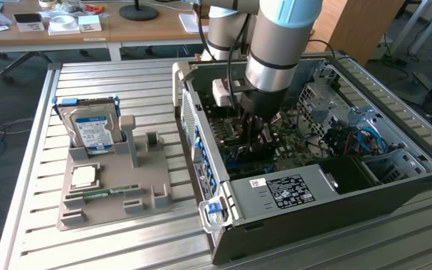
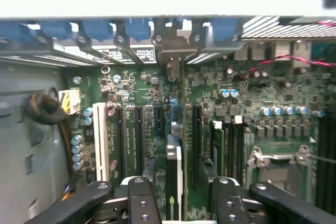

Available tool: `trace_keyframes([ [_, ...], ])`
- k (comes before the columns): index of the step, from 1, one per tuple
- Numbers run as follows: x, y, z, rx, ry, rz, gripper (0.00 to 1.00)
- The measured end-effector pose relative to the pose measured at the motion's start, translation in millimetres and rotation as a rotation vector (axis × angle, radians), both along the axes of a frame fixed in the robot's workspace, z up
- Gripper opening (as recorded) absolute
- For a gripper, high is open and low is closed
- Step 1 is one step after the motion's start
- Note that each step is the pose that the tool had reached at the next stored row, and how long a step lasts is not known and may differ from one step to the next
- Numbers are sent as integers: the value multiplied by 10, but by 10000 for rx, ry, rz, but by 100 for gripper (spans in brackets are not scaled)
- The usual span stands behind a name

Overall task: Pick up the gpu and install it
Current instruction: 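Insert the gpu into the slot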

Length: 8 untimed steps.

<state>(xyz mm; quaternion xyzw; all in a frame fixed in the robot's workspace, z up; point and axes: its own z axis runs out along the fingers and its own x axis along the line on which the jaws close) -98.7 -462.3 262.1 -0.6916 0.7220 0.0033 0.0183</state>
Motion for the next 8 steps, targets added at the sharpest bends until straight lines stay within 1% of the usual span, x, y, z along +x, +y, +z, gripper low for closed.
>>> trace_keyframes([
  [8,0,0,362,-1,-22,0,45],
])
